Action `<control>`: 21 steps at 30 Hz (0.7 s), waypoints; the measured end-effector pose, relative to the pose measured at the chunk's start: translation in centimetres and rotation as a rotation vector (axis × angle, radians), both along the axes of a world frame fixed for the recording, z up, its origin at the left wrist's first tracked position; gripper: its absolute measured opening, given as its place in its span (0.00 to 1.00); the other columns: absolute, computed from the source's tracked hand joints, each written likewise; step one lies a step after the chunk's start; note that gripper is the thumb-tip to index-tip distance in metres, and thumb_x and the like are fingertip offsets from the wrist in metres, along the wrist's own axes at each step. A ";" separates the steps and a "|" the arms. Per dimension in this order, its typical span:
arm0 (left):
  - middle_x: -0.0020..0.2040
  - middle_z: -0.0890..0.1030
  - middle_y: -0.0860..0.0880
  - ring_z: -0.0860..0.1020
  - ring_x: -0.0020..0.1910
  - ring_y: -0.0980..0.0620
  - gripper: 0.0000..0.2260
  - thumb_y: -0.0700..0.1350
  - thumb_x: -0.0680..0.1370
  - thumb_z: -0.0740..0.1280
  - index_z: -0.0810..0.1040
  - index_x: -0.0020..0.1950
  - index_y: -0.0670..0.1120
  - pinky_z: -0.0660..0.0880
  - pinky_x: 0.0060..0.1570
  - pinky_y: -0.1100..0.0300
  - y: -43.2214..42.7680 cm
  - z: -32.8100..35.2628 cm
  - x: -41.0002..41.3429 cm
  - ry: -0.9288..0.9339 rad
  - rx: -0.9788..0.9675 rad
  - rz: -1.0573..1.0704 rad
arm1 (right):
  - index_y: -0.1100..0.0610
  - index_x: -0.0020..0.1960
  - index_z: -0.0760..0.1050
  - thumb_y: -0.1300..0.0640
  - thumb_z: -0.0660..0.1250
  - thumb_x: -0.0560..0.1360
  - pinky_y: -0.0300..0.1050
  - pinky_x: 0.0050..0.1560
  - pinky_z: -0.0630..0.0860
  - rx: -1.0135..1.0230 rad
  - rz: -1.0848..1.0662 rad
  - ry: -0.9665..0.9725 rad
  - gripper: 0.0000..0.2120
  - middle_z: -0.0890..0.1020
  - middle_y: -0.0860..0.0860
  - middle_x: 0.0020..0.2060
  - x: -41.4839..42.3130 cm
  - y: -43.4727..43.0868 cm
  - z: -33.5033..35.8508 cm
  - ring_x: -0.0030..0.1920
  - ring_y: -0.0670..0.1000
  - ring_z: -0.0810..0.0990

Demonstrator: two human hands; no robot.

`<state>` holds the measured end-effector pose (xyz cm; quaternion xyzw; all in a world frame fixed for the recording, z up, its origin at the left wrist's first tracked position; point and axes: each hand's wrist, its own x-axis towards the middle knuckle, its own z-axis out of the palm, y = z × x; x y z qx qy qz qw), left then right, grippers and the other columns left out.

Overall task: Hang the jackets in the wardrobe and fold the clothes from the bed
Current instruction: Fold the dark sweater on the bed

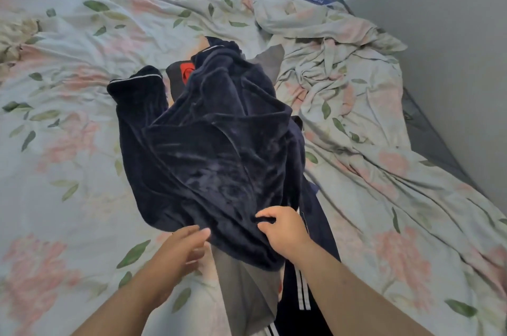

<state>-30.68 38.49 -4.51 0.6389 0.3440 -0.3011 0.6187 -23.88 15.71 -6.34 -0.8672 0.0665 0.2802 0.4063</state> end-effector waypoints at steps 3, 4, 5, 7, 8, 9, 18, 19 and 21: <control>0.60 0.80 0.47 0.79 0.58 0.46 0.35 0.64 0.63 0.75 0.75 0.65 0.50 0.75 0.61 0.47 0.6 -1.5 0.4 0.030 -0.064 0.094 | 0.45 0.52 0.84 0.58 0.69 0.75 0.24 0.40 0.71 0.102 -0.016 0.086 0.10 0.84 0.40 0.49 -1.6 -1.5 -0.1 0.48 0.38 0.81; 0.61 0.79 0.47 0.78 0.58 0.46 0.36 0.64 0.64 0.74 0.73 0.68 0.50 0.72 0.65 0.44 0.5 -1.8 0.6 0.019 -0.049 0.107 | 0.44 0.49 0.84 0.58 0.69 0.75 0.26 0.40 0.73 0.156 -0.008 0.132 0.11 0.85 0.40 0.46 -2.4 -2.3 0.3 0.46 0.38 0.82; 0.62 0.78 0.48 0.78 0.59 0.46 0.36 0.64 0.66 0.74 0.71 0.70 0.51 0.70 0.66 0.42 0.3 -2.2 0.7 -0.004 -0.042 0.144 | 0.42 0.47 0.84 0.58 0.69 0.75 0.28 0.39 0.74 0.203 0.007 0.187 0.11 0.85 0.40 0.44 -3.3 -3.1 0.7 0.44 0.38 0.82; 0.64 0.78 0.47 0.78 0.61 0.47 0.37 0.63 0.67 0.73 0.67 0.73 0.53 0.72 0.65 0.46 -0.4 -2.6 1.4 -0.074 -0.062 0.261 | 0.42 0.44 0.85 0.57 0.68 0.76 0.33 0.38 0.76 0.252 0.001 0.309 0.12 0.86 0.42 0.39 -5.3 -5.2 1.1 0.40 0.39 0.82; 0.63 0.79 0.45 0.78 0.61 0.47 0.37 0.63 0.67 0.73 0.68 0.73 0.53 0.74 0.62 0.49 -0.7 -2.5 1.9 -0.107 -0.092 0.321 | 0.43 0.44 0.85 0.57 0.67 0.77 0.36 0.39 0.77 0.257 -0.009 0.376 0.11 0.85 0.43 0.38 -6.3 -6.5 1.3 0.40 0.40 0.82; 0.62 0.78 0.40 0.79 0.61 0.47 0.34 0.62 0.69 0.72 0.69 0.72 0.51 0.76 0.60 0.50 -1.1 -2.3 2.4 -0.141 -0.131 0.370 | 0.46 0.45 0.85 0.56 0.67 0.78 0.39 0.41 0.78 0.251 -0.015 0.441 0.09 0.84 0.43 0.37 -7.3 -7.7 1.5 0.40 0.42 0.81; 0.52 0.84 0.50 0.83 0.52 0.46 0.14 0.38 0.75 0.72 0.79 0.56 0.53 0.78 0.55 0.46 -5.7 -1.4 2.5 -0.222 0.020 0.425 | 0.41 0.44 0.84 0.49 0.68 0.71 0.32 0.47 0.72 0.099 0.486 0.727 0.07 0.84 0.35 0.45 -9.1 -11.2 4.1 0.44 0.33 0.80; 0.49 0.85 0.51 0.83 0.50 0.46 0.14 0.37 0.74 0.71 0.79 0.54 0.54 0.79 0.51 0.48 -6.0 -1.2 1.7 -0.202 0.058 0.406 | 0.41 0.45 0.84 0.51 0.67 0.72 0.30 0.48 0.72 0.066 0.465 0.694 0.07 0.84 0.34 0.46 -8.8 -11.5 4.3 0.46 0.32 0.80; 0.44 0.86 0.53 0.83 0.46 0.50 0.12 0.37 0.74 0.72 0.80 0.49 0.54 0.78 0.42 0.56 -6.2 -0.9 -0.1 -0.202 0.103 0.333 | 0.45 0.38 0.82 0.56 0.67 0.73 0.29 0.44 0.74 -0.057 0.255 0.537 0.09 0.84 0.37 0.40 -7.8 -12.6 4.8 0.41 0.34 0.80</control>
